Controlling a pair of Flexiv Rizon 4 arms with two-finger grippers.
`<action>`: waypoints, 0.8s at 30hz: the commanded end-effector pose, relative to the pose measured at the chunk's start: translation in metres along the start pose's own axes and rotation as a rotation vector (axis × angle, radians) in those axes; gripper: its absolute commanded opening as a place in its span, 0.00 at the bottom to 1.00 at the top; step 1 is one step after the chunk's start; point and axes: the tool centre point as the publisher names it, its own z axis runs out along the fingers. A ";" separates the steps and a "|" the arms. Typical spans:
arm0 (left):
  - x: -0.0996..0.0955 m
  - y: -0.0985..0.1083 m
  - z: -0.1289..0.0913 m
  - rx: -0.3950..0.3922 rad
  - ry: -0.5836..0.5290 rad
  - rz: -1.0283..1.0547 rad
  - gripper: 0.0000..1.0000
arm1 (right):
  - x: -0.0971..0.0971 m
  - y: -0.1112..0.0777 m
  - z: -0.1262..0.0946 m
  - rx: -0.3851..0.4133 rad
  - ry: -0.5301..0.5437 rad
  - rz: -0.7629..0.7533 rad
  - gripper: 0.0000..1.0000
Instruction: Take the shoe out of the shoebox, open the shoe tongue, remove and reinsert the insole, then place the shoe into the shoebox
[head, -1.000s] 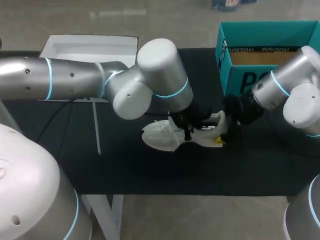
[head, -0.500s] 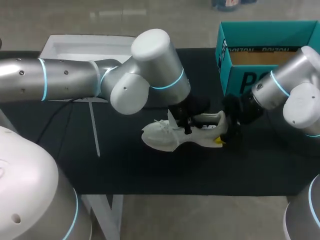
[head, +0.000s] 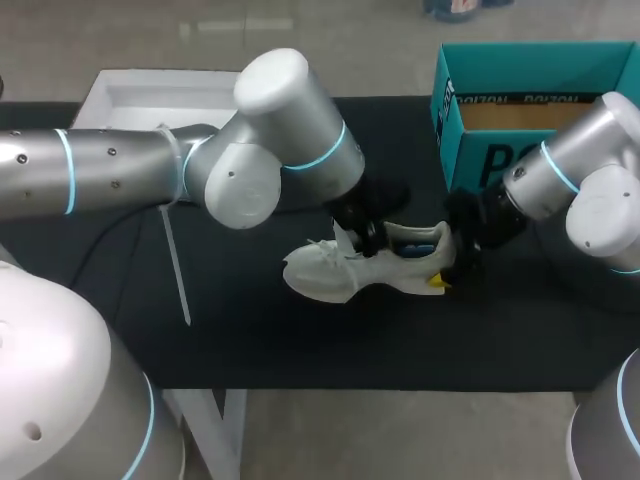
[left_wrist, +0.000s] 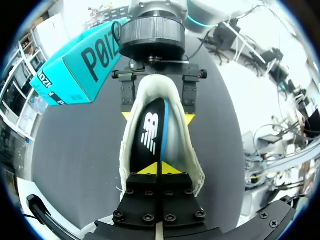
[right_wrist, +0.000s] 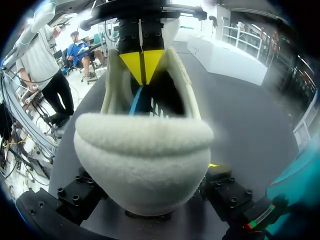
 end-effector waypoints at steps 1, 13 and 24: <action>0.003 0.003 -0.010 0.035 -0.002 -0.002 0.00 | 0.001 0.001 0.002 0.003 -0.002 0.000 0.00; 0.002 0.003 -0.025 0.049 -0.014 -0.007 0.00 | 0.001 0.001 0.002 0.003 -0.002 0.000 0.00; 0.001 0.010 -0.058 0.111 -0.017 -0.039 0.00 | 0.001 0.001 0.002 0.003 -0.002 0.000 0.00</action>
